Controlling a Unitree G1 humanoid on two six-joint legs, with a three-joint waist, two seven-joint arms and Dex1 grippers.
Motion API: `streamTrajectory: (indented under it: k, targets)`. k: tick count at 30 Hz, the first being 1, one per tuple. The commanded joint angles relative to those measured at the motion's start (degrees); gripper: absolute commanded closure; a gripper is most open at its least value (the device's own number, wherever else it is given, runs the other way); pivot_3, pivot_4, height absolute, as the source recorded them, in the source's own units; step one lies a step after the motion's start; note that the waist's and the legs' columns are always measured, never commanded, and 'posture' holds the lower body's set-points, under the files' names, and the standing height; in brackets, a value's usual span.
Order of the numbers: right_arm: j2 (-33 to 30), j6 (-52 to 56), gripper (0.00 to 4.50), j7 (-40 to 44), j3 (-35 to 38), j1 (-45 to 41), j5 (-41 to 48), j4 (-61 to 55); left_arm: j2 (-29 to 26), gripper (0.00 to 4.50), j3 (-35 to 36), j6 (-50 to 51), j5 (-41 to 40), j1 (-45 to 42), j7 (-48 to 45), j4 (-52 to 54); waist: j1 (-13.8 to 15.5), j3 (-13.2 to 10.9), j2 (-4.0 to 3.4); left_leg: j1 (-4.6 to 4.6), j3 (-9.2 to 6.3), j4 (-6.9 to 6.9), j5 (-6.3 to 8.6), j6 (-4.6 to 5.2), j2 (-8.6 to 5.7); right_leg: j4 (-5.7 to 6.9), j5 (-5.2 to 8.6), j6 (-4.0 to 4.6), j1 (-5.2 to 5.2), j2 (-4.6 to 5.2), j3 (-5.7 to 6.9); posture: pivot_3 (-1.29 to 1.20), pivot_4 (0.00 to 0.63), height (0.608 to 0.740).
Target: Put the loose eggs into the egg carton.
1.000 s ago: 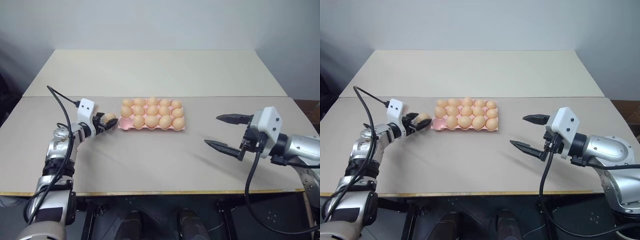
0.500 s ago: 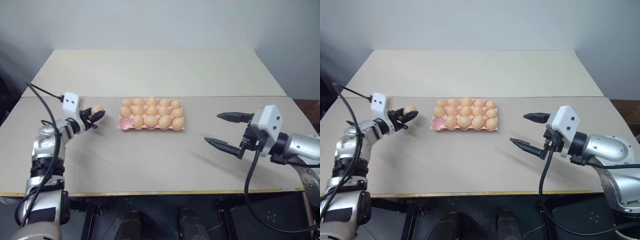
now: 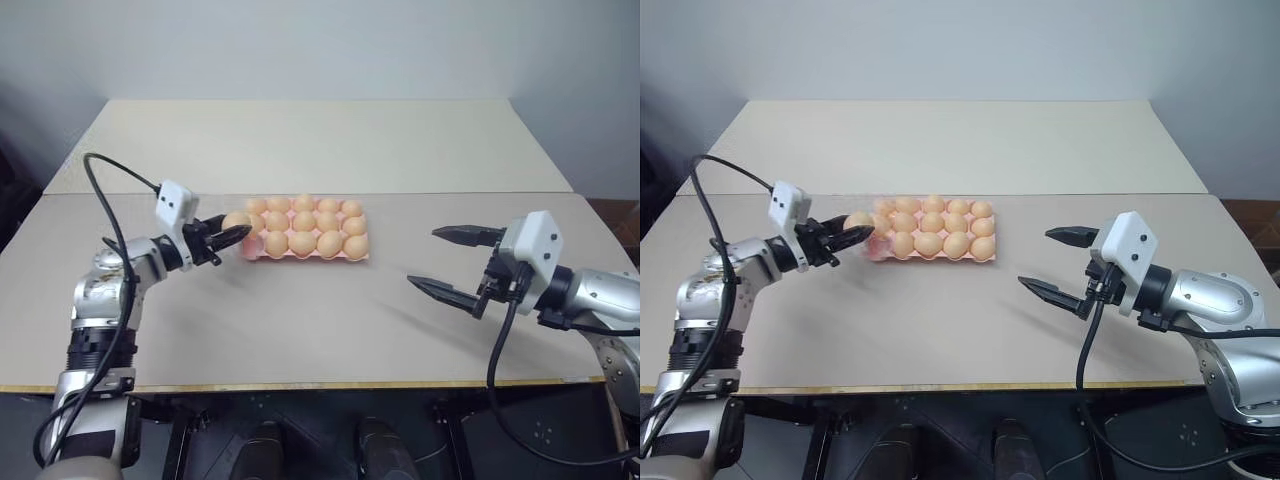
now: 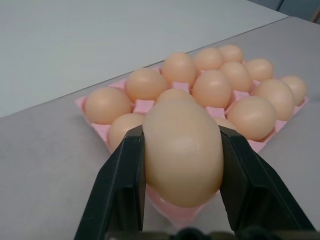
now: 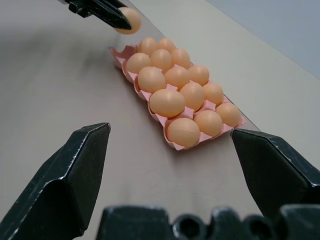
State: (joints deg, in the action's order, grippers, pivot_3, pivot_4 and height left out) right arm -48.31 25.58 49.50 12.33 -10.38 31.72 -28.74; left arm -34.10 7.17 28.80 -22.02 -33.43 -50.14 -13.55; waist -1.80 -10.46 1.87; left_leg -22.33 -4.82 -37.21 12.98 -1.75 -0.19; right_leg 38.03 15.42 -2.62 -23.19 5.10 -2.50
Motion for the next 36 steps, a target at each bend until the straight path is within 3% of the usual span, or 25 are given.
streamTrajectory:
  k: [1, 2, 5, 11, 17, 23, 30, 36]
  targets:
    - [-0.38, -0.52, 0.00, -0.66, 2.33, 0.34, 0.28, -2.29, -0.53, 2.66, -1.23, -0.92, 1.05, -1.49, -0.98, -0.73, -0.03, 0.00, 0.00, 0.01, 0.00, 0.00, 0.00, 0.00, 0.00, 0.01, 0.00, 0.00, 0.00, 0.00, 0.00, 0.00, 0.150, 0.740]
    - [-0.37, -0.51, 0.00, -0.74, 2.43, 0.51, 0.30, -2.42, -0.77, 2.66, -1.46, -0.86, 1.05, -1.50, -1.43, -0.97, -0.06, 0.00, 0.00, 0.01, 0.00, 0.00, 0.00, 0.00, -0.01, 0.01, 0.00, 0.00, 0.00, 0.00, 0.00, 0.00, 0.150, 0.740]
    - [-0.19, -0.50, 0.00, -1.10, 2.64, 1.17, 0.27, -2.90, -1.23, 1.91, -1.69, -0.84, 0.94, -1.45, -2.94, -1.42, -0.10, 0.00, 0.00, 0.00, 0.00, -0.01, 0.00, 0.00, -0.01, 0.00, 0.00, 0.00, 0.00, 0.00, 0.00, 0.00, 0.150, 0.740]
    - [0.20, -0.68, 0.00, -2.05, 2.51, 1.16, 0.36, -2.63, -1.98, 0.01, -0.69, -1.26, 1.08, -2.31, -3.74, -1.95, -0.08, 0.00, 0.00, 0.00, 0.00, -0.01, 0.00, 0.00, -0.01, 0.01, 0.00, 0.00, 0.00, 0.00, 0.00, 0.00, 0.150, 0.740]
    - [0.40, -0.84, 0.00, -2.03, 2.58, 0.46, 0.78, -1.37, -7.78, 0.01, 4.40, -0.66, -1.85, 0.76, -6.66, 3.02, -0.74, 0.00, 0.00, 0.00, -0.01, 0.02, 0.00, 0.00, 0.02, 0.00, 0.00, 0.00, -0.02, -0.02, 0.00, 0.00, 0.150, 0.740]
    - [0.38, 1.26, 0.00, -0.26, 3.28, -2.39, 4.96, 2.20, -14.24, 0.01, 9.40, -2.34, -4.98, 9.70, -12.15, 10.77, -0.74, -0.01, -0.02, 0.06, 0.00, 0.08, 0.00, 0.00, 0.03, 0.00, 0.00, 0.00, 0.00, -0.01, -0.03, 0.00, 0.150, 0.740]
    - [-1.19, 1.67, 0.00, 4.22, 2.21, -4.58, 5.24, 5.18, -21.45, 0.01, 23.49, 5.57, -15.35, 24.98, -16.94, 28.49, -0.61, -0.04, 0.02, -0.01, 0.01, 0.12, 0.01, 0.00, 0.05, -0.08, 0.01, 0.00, -0.06, 0.01, -0.03, 0.00, 0.150, 0.740]
    - [-1.15, 1.66, 0.00, 6.22, 0.84, -5.38, 4.19, 5.98, -21.87, 0.01, 27.76, 8.18, -17.31, 29.52, -12.99, 33.12, -0.39, -0.04, -0.06, 0.26, 0.04, 0.17, 0.01, 0.00, 0.06, -0.06, 0.02, -0.01, 0.17, 0.00, -0.03, 0.00, 0.150, 0.740]
